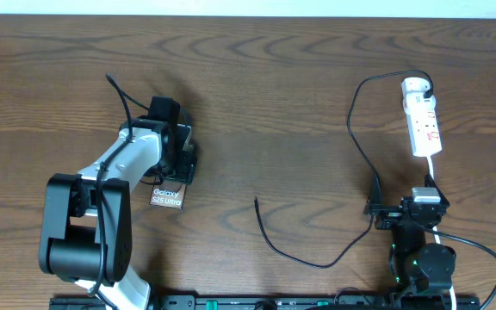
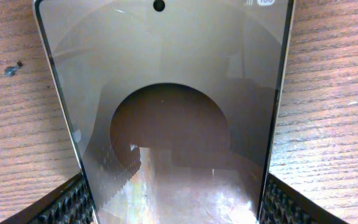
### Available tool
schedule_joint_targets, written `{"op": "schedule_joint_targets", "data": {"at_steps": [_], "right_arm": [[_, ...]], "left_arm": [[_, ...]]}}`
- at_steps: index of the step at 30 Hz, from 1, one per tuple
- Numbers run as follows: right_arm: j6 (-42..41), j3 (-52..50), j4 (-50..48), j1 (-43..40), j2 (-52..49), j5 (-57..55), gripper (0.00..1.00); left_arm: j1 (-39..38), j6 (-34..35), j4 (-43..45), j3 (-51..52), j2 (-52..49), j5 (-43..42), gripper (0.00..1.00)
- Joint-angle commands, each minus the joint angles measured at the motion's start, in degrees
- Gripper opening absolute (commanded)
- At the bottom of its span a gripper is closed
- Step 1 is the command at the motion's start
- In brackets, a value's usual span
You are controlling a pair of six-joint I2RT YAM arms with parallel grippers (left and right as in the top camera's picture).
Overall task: Plug charger to phone and switch on socket
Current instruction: 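Close the left gripper on the phone's long edges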
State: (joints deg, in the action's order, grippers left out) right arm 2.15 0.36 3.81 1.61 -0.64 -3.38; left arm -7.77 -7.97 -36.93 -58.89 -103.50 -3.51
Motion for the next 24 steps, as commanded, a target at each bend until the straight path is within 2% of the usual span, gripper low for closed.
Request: {"op": "schedule_joint_targets", "data": {"at_steps": [1,24], "right_arm": [[0.5,-0.04,0.26,-0.35,0.31,0.13,0.99],[0.5,-0.04,0.26,-0.33,0.31,0.13,0.99]], "left_arm": [[-0.07,-0.81,-0.07,2.32,-1.4,0.13,0.08],[-0.07,-0.79,-0.52,1.92,-0.96,0.11,0.08]]}}
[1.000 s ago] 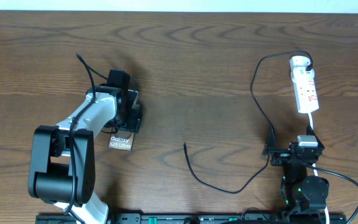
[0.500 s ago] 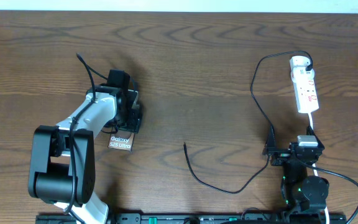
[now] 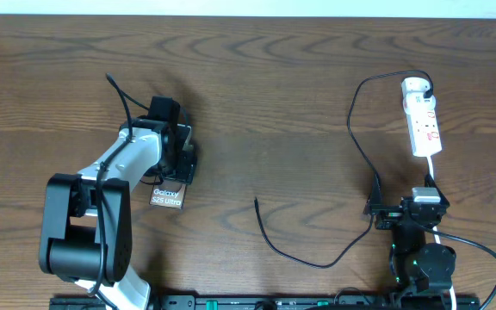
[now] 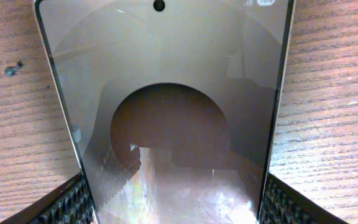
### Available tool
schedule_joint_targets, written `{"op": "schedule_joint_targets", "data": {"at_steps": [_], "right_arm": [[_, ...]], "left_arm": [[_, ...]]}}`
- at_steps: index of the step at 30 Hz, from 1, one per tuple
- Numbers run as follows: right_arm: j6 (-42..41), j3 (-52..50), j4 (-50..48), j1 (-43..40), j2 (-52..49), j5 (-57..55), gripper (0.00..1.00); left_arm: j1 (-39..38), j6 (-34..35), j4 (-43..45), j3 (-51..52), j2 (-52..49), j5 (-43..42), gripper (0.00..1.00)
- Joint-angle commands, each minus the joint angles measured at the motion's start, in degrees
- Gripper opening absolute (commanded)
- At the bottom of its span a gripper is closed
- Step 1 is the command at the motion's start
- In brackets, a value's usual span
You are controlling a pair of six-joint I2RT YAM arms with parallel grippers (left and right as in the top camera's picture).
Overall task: Plug charger to phone and switch on socket
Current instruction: 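Close the left gripper on the phone's long edges, then lift the phone with the left gripper and turn it upright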
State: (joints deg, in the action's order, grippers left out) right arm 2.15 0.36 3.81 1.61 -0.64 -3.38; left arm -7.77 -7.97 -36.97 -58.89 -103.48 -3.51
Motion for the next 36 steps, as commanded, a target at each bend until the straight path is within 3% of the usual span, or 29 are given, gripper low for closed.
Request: {"op": "schedule_joint_targets", "data": {"at_steps": [1,27,32,36], "right_arm": [[0.5,-0.04,0.26,-0.33,0.31,0.13,0.99],[0.5,-0.04,0.26,-0.35,0.31,0.13,0.99],[0.5,-0.04,0.26,-0.33,0.31,0.13,0.99],[0.5,-0.04,0.26,-0.35,0.31,0.13,0.99]], "left_arm": [[-0.07,-0.79,-0.46,1.88,-0.81,0.11,0.07],[-0.04,0.11,-1.51,1.53,12.76,-0.76,0.07],[-0.02,0.61,-1.51,0.87,15.8,-7.48,0.07],[-0.02,4.98,-1.51,-0.81,17.68,-11.98,0.07]]}}
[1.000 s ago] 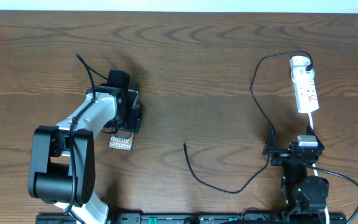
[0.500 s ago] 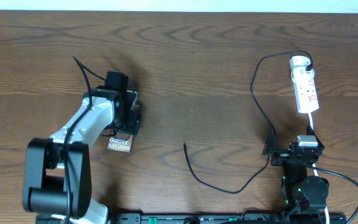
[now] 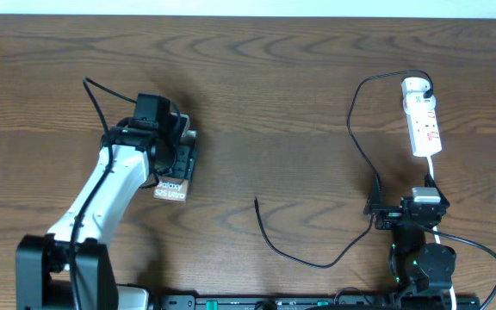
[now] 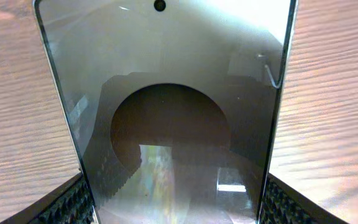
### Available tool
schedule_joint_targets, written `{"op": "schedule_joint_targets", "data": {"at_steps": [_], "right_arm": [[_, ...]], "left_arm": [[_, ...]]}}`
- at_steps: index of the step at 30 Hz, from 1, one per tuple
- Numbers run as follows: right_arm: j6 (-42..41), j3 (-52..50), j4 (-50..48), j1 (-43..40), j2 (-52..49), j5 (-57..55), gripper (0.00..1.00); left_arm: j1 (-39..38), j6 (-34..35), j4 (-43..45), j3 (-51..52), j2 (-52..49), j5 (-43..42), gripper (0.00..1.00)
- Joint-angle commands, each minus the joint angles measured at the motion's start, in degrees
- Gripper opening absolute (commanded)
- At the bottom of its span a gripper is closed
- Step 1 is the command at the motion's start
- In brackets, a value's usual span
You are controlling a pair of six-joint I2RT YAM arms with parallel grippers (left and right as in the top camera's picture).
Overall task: Plug charger to phone and switch on socket
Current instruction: 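Lift the phone with the left gripper and turn it upright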
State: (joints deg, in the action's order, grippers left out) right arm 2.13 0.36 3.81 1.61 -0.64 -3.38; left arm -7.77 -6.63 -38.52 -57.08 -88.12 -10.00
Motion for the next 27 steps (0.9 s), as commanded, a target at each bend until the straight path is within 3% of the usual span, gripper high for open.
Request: {"op": "schedule_joint_targets", "data": {"at_steps": [1,5,15,22,27], "right_arm": [[0.52,-0.04,0.26,-0.33,0.31,0.13,0.99],[0.52,-0.04,0.26,-0.35,0.31,0.13,0.99],[0.52,-0.04,0.26,-0.35,0.31,0.13,0.99],[0.52,-0.04,0.26,-0.33,0.31,0.13,0.99],[0.52,-0.04,0.26,-0.33,0.31,0.13,0.99]], "left_arm": [[-0.02,4.87,0.04,-3.17,2.62,-6.91,0.07],[-0.02,9.2,0.35,-5.4,3.93,-14.86,0.07],[1.16,30.93,6.71,-6.95,6.93,-30.84,0.07],[4.9,52.39,14.6,-6.95,7.02,-45.11,0.08],[6.78,70.82,18.84,-6.95,7.02,-49.37,0.07]]}}
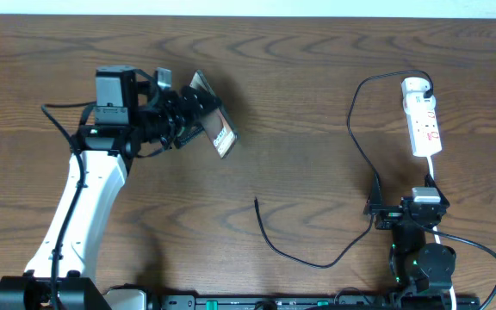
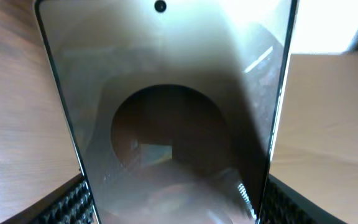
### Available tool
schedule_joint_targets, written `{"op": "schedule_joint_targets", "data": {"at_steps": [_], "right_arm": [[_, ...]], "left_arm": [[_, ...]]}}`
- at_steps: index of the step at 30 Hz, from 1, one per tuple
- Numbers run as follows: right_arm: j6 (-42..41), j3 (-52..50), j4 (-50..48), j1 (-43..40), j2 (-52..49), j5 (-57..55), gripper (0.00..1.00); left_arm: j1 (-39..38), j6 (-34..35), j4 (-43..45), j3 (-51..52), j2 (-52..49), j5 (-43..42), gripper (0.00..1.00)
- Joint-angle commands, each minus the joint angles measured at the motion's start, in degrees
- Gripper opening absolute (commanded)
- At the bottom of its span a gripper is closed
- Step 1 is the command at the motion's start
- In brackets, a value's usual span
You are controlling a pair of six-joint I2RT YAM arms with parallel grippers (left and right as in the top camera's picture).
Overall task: Plug charger to phone and switch on socket
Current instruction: 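Lift the phone with the left gripper and turn it upright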
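Note:
My left gripper [image 1: 182,121] is shut on the phone [image 1: 212,127] and holds it off the table at the back left, tilted, its free end pointing right. In the left wrist view the phone's dark screen [image 2: 166,93] fills the frame between the ribbed fingers [image 2: 73,202]. The black charger cable [image 1: 317,263] lies loose on the table, its free end [image 1: 257,201] near the middle. It runs up to the white power strip [image 1: 423,116] at the back right. My right gripper [image 1: 377,209] sits folded at the front right beside the cable; its jaws cannot be made out.
The brown wooden table [image 1: 300,77] carries only the cable and power strip. A white lead runs from the strip down past the right arm's base [image 1: 420,258]. The left arm [image 1: 76,215] stretches from the front left toward the back.
The left gripper has moved back and away from the table with the phone and turned, so the phone now points right instead of toward the front. The right arm and cable are unchanged.
At the two oldest moments the left gripper was shut on the phone lying flat on the table at the left. Then the arm had stretched out and the phone had shifted slightly with it. Now the phone is held up at the back left, pointing right.

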State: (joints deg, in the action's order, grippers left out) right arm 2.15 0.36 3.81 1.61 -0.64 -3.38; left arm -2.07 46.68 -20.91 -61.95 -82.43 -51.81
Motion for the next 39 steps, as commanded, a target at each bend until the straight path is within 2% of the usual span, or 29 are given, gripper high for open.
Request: {"op": "schedule_joint_targets", "data": {"at_steps": [1,9,14,25,31,39], "right_arm": [[0.5,-0.04,0.26,-0.33,0.31,0.13,0.99],[0.5,-0.04,0.26,-0.35,0.31,0.15,0.99],[0.5,-0.04,0.26,-0.33,0.31,0.13,0.99],[0.5,-0.04,0.26,-0.33,0.31,0.13,0.99],[0.5,-0.04,0.26,-0.33,0.31,0.13,0.99],[0.5,-0.04,0.26,-0.33,0.31,0.13,0.99]], "left_arm": [[1.27,21.22,1.36,-2.08,1.33,-7.54,0.07],[1.79,47.32,1.29,-2.08,1.33,-7.56,0.07],[1.79,55.23,1.29,-2.08,1.33,-7.76,0.08],[1.77,64.59,-1.97,-2.08,1.33,-8.44,0.07],[1.77,65.11,-1.88,-2.08,1.33,-9.66,0.07],[1.77,64.96,-0.37,-2.08,1.33,-16.44,0.07]]}}
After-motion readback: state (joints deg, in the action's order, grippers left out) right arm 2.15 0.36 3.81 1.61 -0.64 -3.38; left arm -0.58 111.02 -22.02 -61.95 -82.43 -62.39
